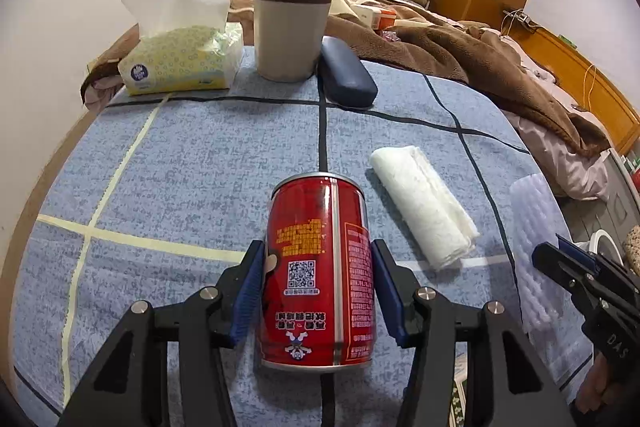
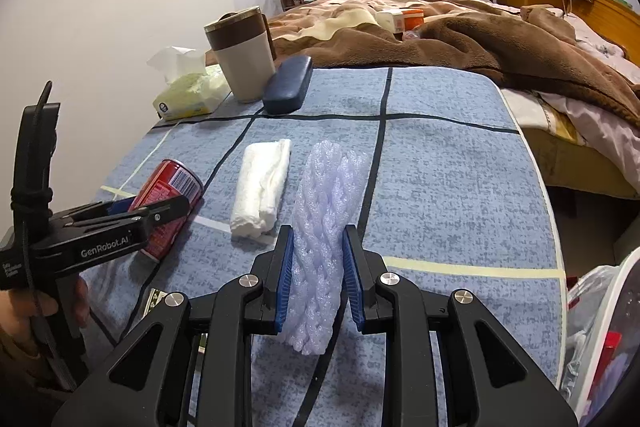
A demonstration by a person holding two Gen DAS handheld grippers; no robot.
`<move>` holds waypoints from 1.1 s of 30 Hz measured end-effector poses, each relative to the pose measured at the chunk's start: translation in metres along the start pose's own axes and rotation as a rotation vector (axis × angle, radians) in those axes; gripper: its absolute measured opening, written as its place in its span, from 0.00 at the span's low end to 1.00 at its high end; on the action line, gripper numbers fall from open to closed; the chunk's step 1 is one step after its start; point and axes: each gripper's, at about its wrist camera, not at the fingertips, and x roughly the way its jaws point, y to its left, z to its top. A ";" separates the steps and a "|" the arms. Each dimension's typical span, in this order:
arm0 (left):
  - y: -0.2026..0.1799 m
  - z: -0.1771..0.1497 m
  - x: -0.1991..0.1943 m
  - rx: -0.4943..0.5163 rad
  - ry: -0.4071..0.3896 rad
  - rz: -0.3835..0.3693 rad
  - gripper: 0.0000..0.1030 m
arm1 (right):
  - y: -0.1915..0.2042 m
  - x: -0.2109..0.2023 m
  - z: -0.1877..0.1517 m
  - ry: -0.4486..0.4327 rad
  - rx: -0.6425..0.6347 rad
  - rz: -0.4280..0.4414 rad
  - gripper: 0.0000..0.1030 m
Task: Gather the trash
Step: 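Carry the red can and foam net with both tools over the white bin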
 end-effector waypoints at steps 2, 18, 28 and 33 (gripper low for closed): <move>-0.002 -0.001 -0.005 0.002 -0.008 -0.007 0.53 | -0.001 -0.004 -0.001 -0.007 0.005 -0.002 0.24; -0.054 -0.019 -0.079 0.082 -0.128 -0.106 0.53 | -0.018 -0.069 -0.012 -0.111 0.043 -0.037 0.24; -0.110 -0.034 -0.111 0.161 -0.175 -0.200 0.53 | -0.047 -0.119 -0.030 -0.190 0.086 -0.114 0.24; -0.141 -0.040 -0.119 0.200 -0.174 -0.276 0.53 | -0.067 -0.142 -0.043 -0.221 0.120 -0.169 0.24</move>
